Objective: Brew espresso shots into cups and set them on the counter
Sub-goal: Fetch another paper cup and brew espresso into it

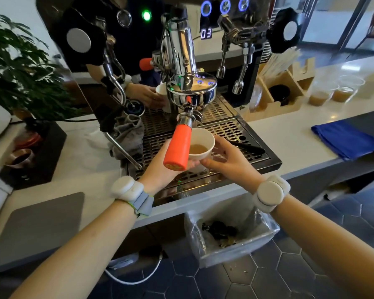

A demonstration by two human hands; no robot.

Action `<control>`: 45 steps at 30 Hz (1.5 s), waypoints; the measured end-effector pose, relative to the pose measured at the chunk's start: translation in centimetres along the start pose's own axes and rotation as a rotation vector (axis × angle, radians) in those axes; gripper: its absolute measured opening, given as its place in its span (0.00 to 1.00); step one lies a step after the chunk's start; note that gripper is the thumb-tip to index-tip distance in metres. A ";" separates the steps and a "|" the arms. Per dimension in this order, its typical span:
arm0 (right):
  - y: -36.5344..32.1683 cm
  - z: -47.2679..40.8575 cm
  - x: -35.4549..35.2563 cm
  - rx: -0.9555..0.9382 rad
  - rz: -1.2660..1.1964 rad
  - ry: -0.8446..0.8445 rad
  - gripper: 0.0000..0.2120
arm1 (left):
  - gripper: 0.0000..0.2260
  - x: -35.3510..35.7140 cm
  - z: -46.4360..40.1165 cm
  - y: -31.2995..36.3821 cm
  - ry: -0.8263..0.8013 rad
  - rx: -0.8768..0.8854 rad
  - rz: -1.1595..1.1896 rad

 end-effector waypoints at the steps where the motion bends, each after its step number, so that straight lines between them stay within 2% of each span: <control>1: 0.1 0.2 0.0 0.000 -0.006 0.001 0.32 | 0.26 0.1 0.1 0.1 -0.011 0.007 -0.005; 4: 0.1 0.6 -0.6 0.010 -0.015 -0.001 0.33 | 0.26 -0.4 0.6 0.3 -0.011 0.013 -0.041; 7: -0.4 1.0 -2.4 0.018 0.005 0.033 0.31 | 0.33 -2.0 1.4 0.7 0.028 -0.073 -0.148; 10: -2.0 1.5 -4.8 -0.041 0.013 0.116 0.24 | 0.20 -4.3 2.5 2.7 0.110 -0.118 -0.144; 12: -4.1 1.5 -6.4 -0.121 0.005 0.178 0.21 | 0.12 -6.1 3.4 5.7 0.198 -0.085 -0.110; 14: -6.6 1.7 -7.7 -0.211 0.016 0.242 0.19 | 0.09 -7.5 4.4 9.2 0.276 -0.021 -0.144; 16: -8.9 1.7 -8.5 -0.263 0.029 0.272 0.17 | 0.09 -8.3 5.1 12.6 0.294 0.028 -0.219; 23: -17.1 0.9 -9.7 -0.455 0.082 0.213 0.14 | 0.07 -9.3 6.0 21.9 0.294 0.238 -0.417; 27: -21.1 0.3 -11.0 -0.512 0.139 0.237 0.13 | 0.07 -10.9 6.0 25.1 0.366 0.319 -0.509; 31: -24.5 -1.0 -13.5 -0.558 0.169 0.294 0.13 | 0.06 -12.4 5.1 26.5 0.407 0.320 -0.614; 35: -25.8 -3.9 -17.0 -0.430 0.213 0.353 0.18 | 0.06 -13.5 3.6 26.0 0.420 0.274 -0.675; 39: -25.2 -7.1 -20.4 -0.221 0.450 0.381 0.21 | 0.05 -14.2 2.5 24.5 0.429 0.232 -0.683; 42: -23.5 -9.1 -22.6 0.020 0.691 0.383 0.24 | 0.06 -14.6 2.1 23.8 0.420 0.221 -0.647; 45: -22.0 -10.0 -23.7 0.149 0.737 0.379 0.26 | 0.07 -14.5 1.8 23.5 0.391 0.236 -0.627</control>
Point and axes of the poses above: each hand's wrist, its own z-axis away from the middle knuckle, its own x-axis out of the palm, y = z × x, the point moved 5 cm from there along -z, towards the middle knuckle, and after that the axes turned 15 degrees about -y, right-handed, at the moved point
